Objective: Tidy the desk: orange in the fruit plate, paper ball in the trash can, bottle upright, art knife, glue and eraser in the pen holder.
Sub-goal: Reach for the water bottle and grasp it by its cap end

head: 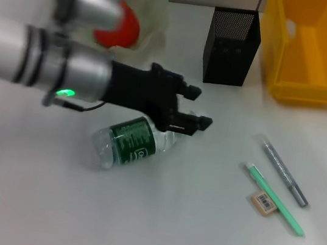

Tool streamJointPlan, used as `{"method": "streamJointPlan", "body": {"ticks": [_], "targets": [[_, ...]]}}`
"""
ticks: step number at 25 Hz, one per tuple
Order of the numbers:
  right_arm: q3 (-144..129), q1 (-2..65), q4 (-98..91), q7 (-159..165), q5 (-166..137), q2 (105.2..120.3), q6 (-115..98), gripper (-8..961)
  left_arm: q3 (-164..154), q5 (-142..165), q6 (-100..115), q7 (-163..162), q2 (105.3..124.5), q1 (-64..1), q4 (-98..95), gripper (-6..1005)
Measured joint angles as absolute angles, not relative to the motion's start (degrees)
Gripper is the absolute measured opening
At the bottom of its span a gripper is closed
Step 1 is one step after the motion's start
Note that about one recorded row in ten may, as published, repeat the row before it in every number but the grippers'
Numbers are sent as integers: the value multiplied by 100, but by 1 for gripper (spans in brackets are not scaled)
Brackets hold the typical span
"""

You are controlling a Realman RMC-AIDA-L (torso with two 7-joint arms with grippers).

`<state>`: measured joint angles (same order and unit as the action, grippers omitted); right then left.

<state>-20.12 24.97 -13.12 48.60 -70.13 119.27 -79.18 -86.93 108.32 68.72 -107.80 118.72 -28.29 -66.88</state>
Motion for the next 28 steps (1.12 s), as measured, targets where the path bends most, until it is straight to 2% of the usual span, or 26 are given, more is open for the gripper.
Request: {"method": "streamJointPlan", "body": {"ticks": [2,7,28], "targets": [[-1986,2365,-1246,4860,-7006,11927,-7929,733,-9101,11460,6523,-11318,11884,-3203,-6717,610],[-2014,2291,-1185,4860,-7033,11927,-7900,733,-9637,12318,5997,-12028,11916,-3659,-6661,611],[-2012,2254,-1044,4792,-7049,11927,-7908,732,-11213,13672,4957,-14106,11918,-4431,-6055,610]]}}
